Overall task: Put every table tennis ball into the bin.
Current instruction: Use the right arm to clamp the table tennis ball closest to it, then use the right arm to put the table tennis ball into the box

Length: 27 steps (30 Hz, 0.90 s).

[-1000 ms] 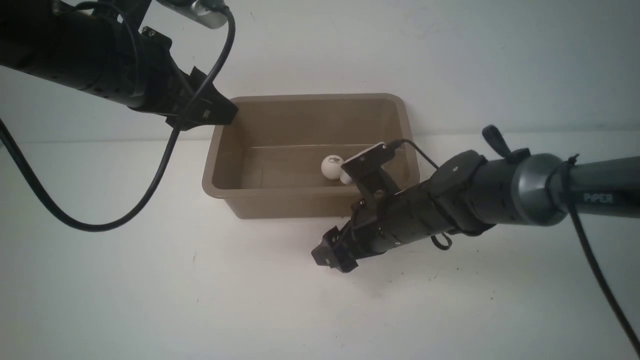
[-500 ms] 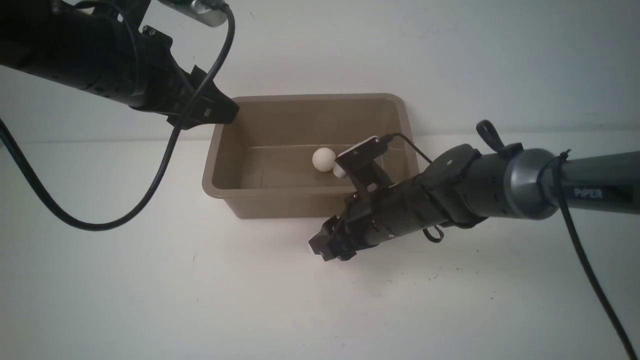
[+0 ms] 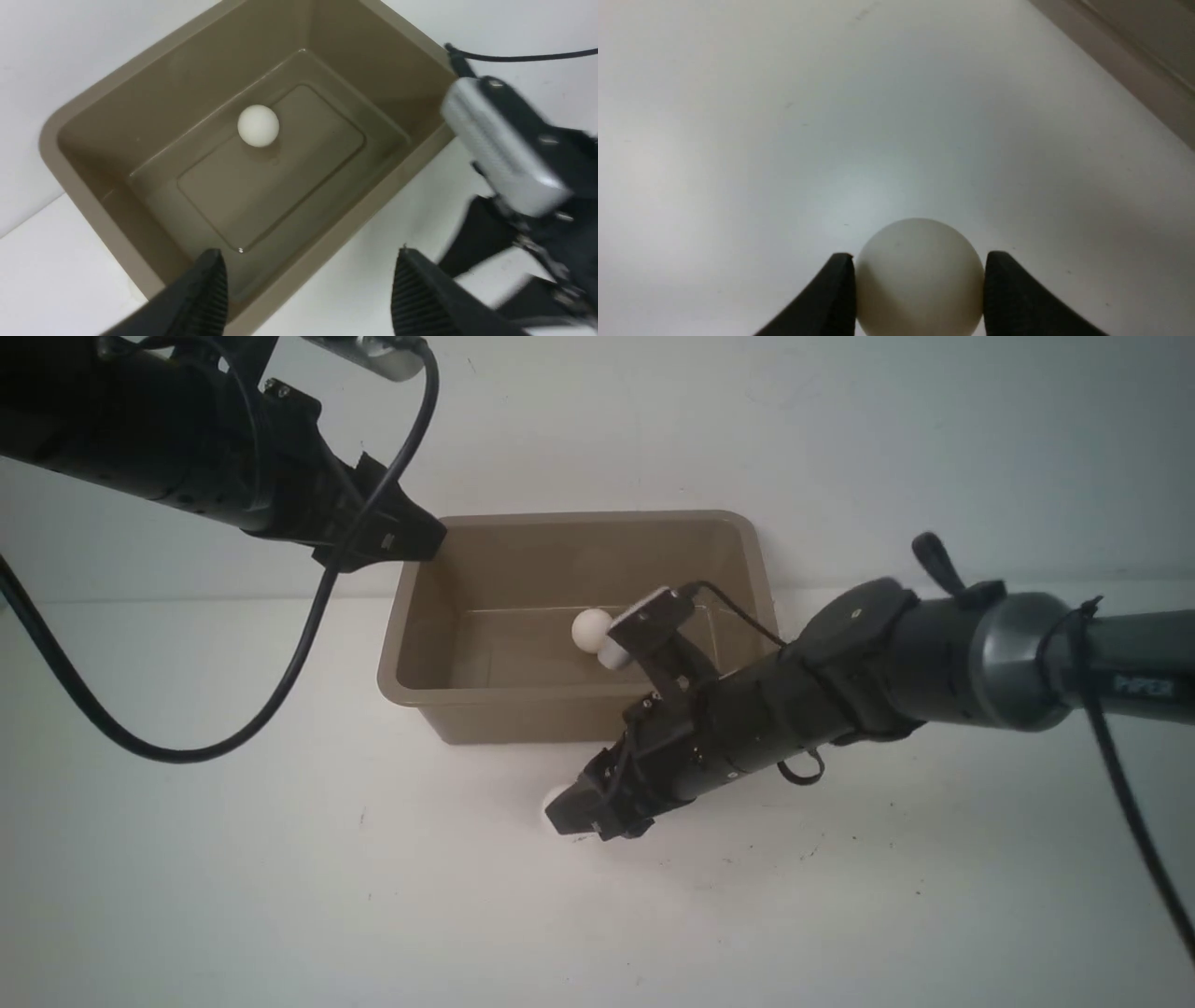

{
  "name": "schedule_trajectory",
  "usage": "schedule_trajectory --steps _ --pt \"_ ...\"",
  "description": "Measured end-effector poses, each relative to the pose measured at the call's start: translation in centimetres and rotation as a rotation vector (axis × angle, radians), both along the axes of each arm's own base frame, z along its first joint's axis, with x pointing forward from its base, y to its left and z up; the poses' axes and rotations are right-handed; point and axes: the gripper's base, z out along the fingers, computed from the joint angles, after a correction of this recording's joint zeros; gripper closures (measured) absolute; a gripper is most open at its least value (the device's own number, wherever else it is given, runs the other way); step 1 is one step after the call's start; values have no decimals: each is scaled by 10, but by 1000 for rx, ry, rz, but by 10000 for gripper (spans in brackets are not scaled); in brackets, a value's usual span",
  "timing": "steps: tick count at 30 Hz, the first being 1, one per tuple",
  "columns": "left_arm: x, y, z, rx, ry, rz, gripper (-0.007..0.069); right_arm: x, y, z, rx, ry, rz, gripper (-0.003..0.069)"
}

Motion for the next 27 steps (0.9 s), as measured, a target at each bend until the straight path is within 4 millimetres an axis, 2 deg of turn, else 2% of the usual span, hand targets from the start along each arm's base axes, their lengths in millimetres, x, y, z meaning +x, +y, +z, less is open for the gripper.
schedule_trajectory --steps 1,2,3,5,6,8,11,14,17,19,21,22,23,24,27 --pt "0 0 0 0 0 0 198 0 0 0 0 0 0 337" --pt "1 0 0 -1 -8 6 198 -6 3 14 15 -38 29 337" --pt "1 0 0 -1 -8 6 198 -6 3 16 17 -43 31 337" --pt "2 1 1 -1 -17 13 198 -13 6 40 39 -119 45 337" --pt "2 1 1 -1 -19 14 198 -14 6 42 41 -124 46 337" --pt "2 1 1 -2 -23 17 198 -15 2 64 55 -211 6 337" --pt "2 1 1 -2 -23 17 198 -6 -10 84 50 -329 -107 337" --pt "2 1 1 -2 -23 17 198 9 -22 90 32 -397 -203 337" --pt "2 1 1 -2 -23 18 198 31 -36 89 7 -449 -279 337" --pt "2 1 1 -3 -22 17 198 48 -40 81 -11 -453 -298 337" --pt "2 1 1 -3 -22 17 198 54 -40 76 -17 -449 -300 337" --pt "2 1 1 -3 -22 17 198 67 -38 60 -32 -427 -301 337" --pt "2 1 1 -3 -22 17 198 68 -39 61 -30 -431 -302 337" --pt "2 1 1 -3 -21 17 198 76 -36 48 -41 -414 -301 337" --pt "2 1 1 -3 -19 15 198 90 -31 26 -71 -406 -281 337"
